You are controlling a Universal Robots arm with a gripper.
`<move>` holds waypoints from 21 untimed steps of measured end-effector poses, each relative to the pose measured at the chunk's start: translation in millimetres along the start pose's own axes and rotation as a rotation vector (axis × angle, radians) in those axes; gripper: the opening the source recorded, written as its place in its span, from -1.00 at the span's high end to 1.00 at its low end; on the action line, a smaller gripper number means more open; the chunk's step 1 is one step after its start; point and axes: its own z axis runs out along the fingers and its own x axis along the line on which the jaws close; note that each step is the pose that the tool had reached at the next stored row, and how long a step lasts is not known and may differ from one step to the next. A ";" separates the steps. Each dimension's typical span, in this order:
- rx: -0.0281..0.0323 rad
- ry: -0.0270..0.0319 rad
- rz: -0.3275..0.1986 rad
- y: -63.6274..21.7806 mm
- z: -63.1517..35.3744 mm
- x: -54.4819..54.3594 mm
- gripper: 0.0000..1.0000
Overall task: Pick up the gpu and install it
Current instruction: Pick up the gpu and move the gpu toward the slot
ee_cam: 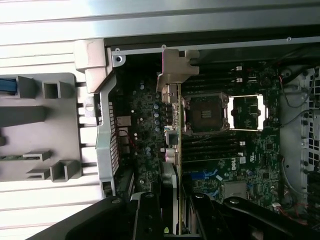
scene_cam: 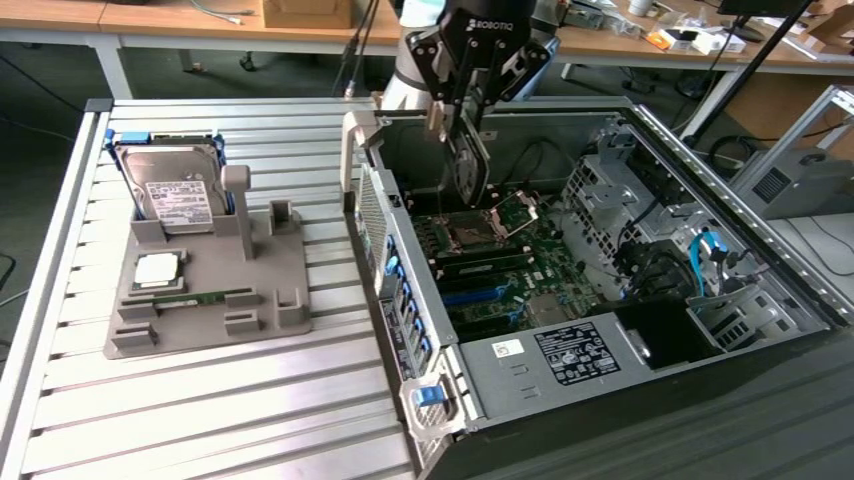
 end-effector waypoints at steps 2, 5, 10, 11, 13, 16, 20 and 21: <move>0.0011 -0.0001 0.000 0.0 0.3 -0.5 0.46; 0.0032 -0.0003 0.000 0.1 0.8 -1.4 0.46; 0.0062 -0.0005 0.000 0.3 1.6 -2.7 0.46; 0.0070 -0.0006 0.000 0.3 1.8 -3.0 0.46; 0.0082 -0.0006 0.000 0.4 2.1 -3.5 0.46; 0.0102 -0.0008 0.000 0.4 2.6 -4.4 0.46; 0.0126 -0.0009 0.000 0.5 3.2 -5.4 0.46; 0.0131 -0.0010 0.000 0.6 3.4 -5.7 0.46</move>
